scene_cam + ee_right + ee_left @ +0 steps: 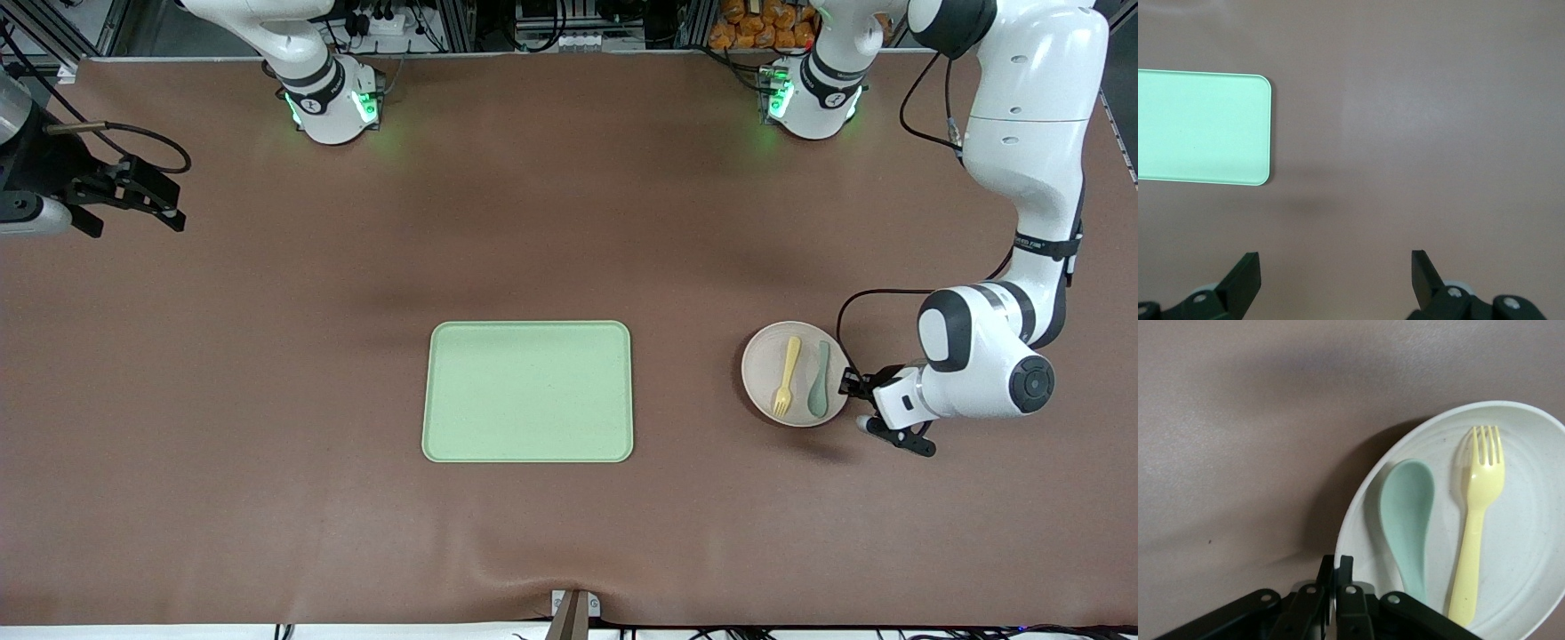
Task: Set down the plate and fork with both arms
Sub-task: 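Lower the left gripper and close it on the plate rim, then slide the held plate across the table onto the green tray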
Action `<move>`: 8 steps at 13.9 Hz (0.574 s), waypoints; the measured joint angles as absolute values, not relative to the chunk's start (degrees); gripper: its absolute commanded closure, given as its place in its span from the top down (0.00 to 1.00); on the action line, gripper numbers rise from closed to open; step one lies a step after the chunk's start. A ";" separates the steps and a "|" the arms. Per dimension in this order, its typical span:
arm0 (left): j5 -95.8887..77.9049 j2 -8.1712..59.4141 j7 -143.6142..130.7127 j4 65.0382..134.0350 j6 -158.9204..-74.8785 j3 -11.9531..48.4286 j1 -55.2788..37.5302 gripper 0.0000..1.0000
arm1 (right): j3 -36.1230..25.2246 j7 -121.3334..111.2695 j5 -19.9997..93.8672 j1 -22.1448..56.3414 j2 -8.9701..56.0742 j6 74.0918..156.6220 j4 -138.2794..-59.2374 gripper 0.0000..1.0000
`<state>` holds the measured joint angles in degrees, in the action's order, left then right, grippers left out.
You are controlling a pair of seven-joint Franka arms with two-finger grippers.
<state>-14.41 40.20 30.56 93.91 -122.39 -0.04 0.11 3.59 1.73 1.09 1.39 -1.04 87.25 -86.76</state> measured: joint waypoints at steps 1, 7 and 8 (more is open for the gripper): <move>-14.70 40.20 30.69 93.90 -122.40 -0.01 0.12 0.00 | 3.59 1.73 1.09 1.39 -1.04 87.25 -86.76 1.00; -14.87 40.16 29.75 93.35 -122.43 1.53 0.01 0.00 | 3.57 1.73 1.09 1.39 -1.04 87.25 -86.76 1.00; -14.87 40.12 28.89 93.21 -122.43 1.97 -0.08 0.00 | 3.57 1.73 1.09 1.39 -1.04 87.25 -86.76 1.00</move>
<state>-14.87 40.12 28.89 93.21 -122.43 1.97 -0.08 3.57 1.73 1.09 1.39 -1.04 87.25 -86.76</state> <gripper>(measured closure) 0.956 0.000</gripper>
